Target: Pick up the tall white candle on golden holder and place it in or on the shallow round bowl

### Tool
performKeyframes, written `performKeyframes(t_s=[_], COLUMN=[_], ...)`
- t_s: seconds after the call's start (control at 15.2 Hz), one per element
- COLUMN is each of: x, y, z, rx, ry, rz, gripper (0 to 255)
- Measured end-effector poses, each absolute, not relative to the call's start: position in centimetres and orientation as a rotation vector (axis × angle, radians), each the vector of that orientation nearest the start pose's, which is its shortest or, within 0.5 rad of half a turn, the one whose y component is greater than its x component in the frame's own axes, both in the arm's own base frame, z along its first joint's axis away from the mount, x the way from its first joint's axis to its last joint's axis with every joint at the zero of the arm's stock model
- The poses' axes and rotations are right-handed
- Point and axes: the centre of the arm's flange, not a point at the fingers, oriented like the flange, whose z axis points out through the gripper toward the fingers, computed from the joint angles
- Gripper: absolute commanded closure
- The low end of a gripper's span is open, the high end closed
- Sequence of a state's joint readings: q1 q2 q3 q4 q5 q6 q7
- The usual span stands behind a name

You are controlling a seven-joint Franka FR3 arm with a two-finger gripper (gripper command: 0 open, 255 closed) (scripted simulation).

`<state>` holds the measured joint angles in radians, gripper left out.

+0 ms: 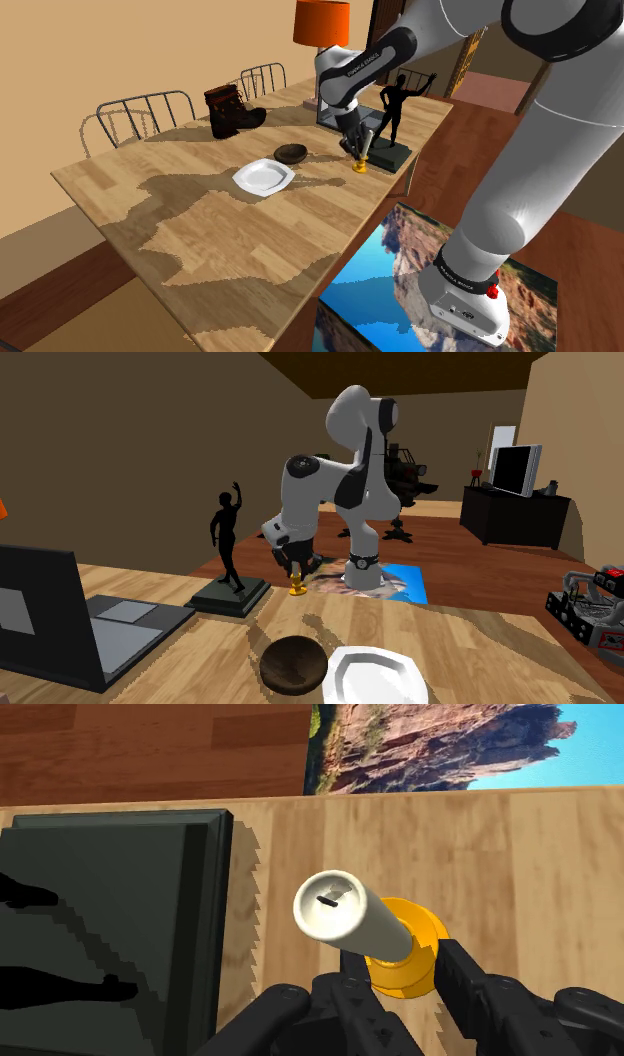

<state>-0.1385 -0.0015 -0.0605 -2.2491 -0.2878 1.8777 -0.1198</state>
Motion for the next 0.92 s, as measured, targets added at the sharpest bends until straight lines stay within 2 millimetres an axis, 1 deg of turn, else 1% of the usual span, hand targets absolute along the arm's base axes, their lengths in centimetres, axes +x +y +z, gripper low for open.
performKeyframes(t_s=[0.66, 0.86, 0.92], x=[46.4, 46.4, 47.0], y=[-11.7, -11.5, -11.4], z=[39.7, 41.0, 41.2], rx=[-3.264, -3.264, -3.264], ry=[-0.098, -0.098, -0.097], rz=[0.669, 0.669, 0.669], gripper=[255, 255, 255])
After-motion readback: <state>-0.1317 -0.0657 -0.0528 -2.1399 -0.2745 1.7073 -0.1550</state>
